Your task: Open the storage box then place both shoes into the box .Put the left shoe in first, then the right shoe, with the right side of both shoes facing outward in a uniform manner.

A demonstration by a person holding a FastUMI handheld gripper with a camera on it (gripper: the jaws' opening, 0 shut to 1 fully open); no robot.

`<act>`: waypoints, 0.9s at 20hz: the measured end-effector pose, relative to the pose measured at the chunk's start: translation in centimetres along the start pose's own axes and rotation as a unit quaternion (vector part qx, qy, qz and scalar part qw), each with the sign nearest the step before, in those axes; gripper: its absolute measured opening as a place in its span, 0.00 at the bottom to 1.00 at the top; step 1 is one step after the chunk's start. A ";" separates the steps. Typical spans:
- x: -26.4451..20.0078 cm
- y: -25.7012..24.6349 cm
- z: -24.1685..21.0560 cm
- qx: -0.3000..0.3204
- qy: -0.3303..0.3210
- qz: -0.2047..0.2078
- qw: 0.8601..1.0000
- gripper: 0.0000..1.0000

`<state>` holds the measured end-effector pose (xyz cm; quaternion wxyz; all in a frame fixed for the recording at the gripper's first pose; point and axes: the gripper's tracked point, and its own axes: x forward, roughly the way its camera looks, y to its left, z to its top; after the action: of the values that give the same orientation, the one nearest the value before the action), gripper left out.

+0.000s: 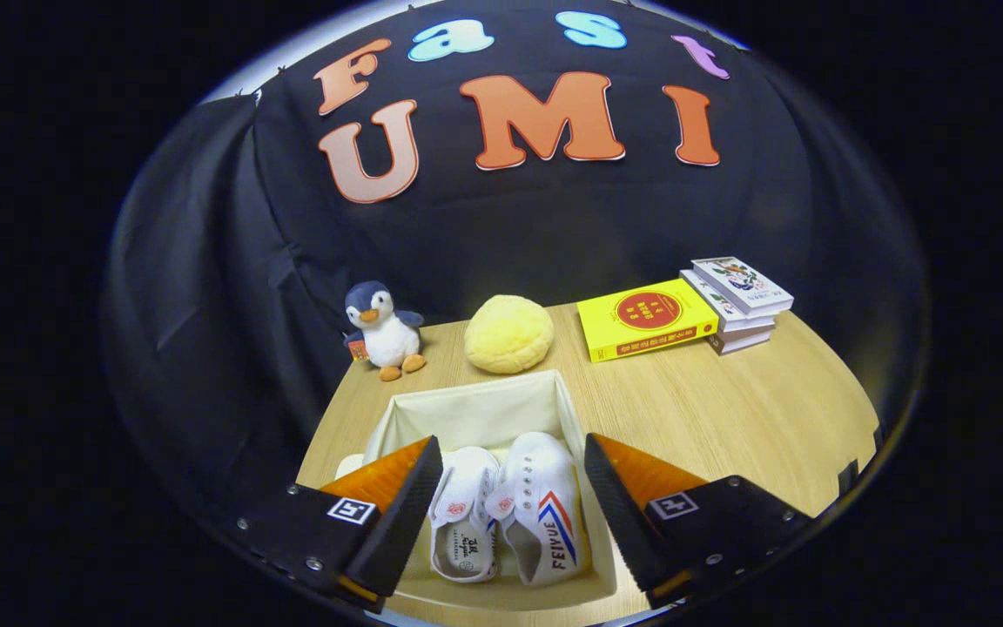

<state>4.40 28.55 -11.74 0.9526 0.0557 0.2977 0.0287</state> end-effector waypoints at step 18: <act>-12.2 -5.9 15.7 -0.032 -0.206 -0.033 0.977 0.99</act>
<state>3.41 20.27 7.22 0.9952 0.0199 0.0955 -0.0049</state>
